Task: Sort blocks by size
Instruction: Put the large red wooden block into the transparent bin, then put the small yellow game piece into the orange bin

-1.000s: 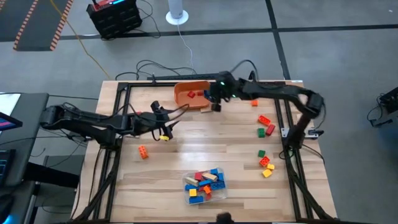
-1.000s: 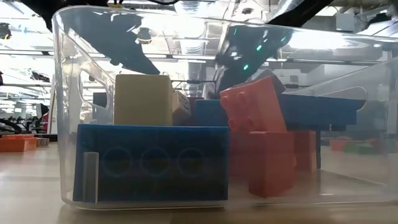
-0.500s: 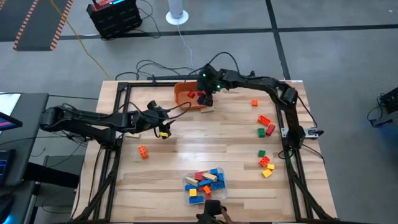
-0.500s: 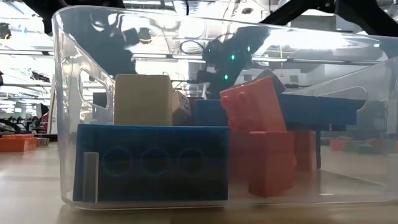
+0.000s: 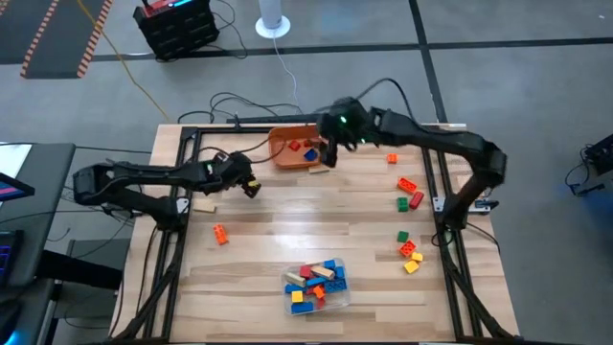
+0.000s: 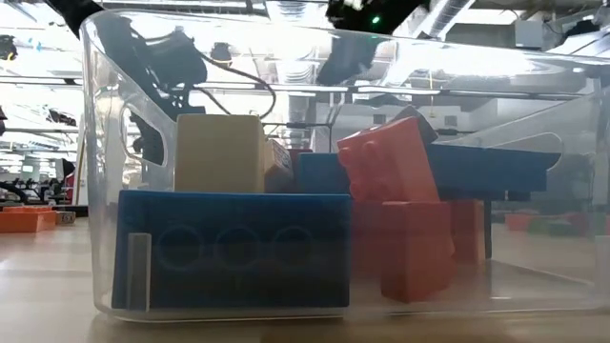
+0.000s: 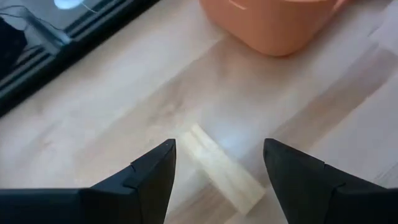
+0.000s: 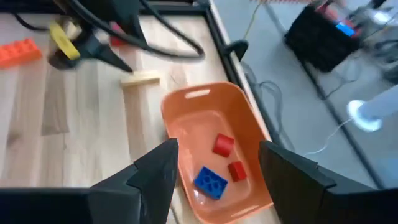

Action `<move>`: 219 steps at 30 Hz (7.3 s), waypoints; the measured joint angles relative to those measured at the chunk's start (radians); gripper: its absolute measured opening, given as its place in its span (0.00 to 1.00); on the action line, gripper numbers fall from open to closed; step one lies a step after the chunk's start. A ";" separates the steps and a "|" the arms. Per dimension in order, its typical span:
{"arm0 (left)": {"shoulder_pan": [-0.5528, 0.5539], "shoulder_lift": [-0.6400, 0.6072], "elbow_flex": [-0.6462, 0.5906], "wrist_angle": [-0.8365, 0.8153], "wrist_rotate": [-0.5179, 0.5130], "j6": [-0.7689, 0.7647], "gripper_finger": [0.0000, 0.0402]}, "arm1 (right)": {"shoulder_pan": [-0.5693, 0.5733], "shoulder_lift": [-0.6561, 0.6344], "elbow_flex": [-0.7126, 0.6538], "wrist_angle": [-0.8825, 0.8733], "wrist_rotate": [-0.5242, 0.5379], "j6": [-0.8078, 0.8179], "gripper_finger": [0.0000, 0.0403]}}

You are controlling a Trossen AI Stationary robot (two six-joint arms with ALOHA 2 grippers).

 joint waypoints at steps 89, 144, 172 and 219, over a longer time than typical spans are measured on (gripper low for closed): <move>-0.655 0.243 0.233 0.498 0.567 -0.188 0.30 | 0.278 -0.305 -0.494 -0.222 0.253 0.460 0.63; -0.513 0.374 0.346 0.233 0.470 0.437 0.55 | 1.120 -0.308 -0.805 -0.546 -0.114 1.440 0.63; -0.511 0.374 0.345 0.161 0.470 0.404 0.55 | 1.119 -0.324 -0.889 -0.435 -0.104 1.406 0.30; -0.559 0.375 0.345 1.039 -0.139 1.573 0.55 | 0.518 -0.387 -0.698 0.775 0.184 0.435 0.33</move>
